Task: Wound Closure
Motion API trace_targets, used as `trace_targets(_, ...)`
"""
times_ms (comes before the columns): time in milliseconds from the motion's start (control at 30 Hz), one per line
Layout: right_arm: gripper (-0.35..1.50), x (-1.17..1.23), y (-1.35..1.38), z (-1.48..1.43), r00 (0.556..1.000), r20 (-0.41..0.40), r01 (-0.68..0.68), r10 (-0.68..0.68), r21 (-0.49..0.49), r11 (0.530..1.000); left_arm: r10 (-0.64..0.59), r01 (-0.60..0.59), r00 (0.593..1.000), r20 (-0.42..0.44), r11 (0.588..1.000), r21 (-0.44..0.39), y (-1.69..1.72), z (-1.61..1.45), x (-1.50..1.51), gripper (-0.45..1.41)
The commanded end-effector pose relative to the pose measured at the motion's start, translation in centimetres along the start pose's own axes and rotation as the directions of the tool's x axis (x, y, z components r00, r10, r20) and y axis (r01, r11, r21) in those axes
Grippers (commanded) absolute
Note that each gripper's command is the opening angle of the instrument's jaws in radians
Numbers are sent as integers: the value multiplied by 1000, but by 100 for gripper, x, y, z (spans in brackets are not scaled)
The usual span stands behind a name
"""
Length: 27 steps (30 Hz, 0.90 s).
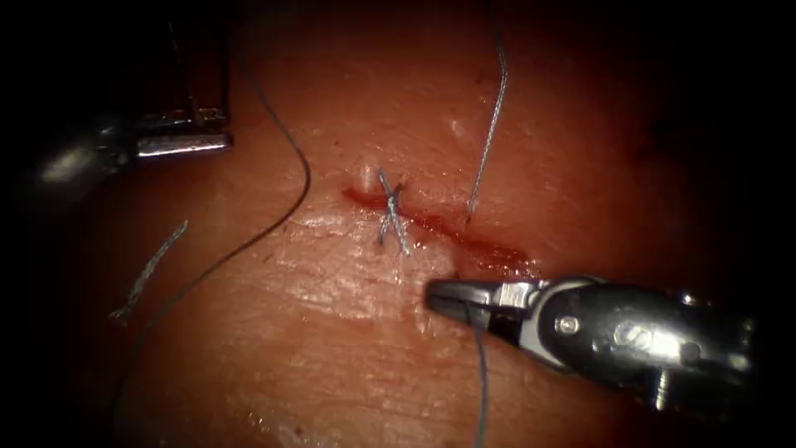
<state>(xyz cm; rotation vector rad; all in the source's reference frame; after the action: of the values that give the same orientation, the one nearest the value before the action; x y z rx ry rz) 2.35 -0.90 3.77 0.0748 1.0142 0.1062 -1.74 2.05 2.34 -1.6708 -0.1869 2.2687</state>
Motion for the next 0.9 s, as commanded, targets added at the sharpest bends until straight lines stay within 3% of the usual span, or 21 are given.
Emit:
trace_targets(33,-35,-2,-2,3,1000,4,4,-4,4,1000,2,-2,1000,-2,1000,-2,-3,7,-3,-45)
trace_targets(167,-35,-1,-13,-11,1000,16,15,-15,4,1000,2,-2,1000,-2,1000,-2,-3,7,-3,-45)
trace_targets(267,-35,6,-36,-23,999,34,30,-30,25,999,2,-2,1000,-3,1000,-4,-2,8,-3,-45)
trace_targets(433,-35,15,-64,-27,998,49,40,-43,54,998,3,-3,1000,-3,1000,-5,-1,10,-3,-45)
trace_targets(900,-35,43,-111,-29,998,42,47,-56,184,982,3,-3,1000,0,1000,-5,0,11,-3,-45)
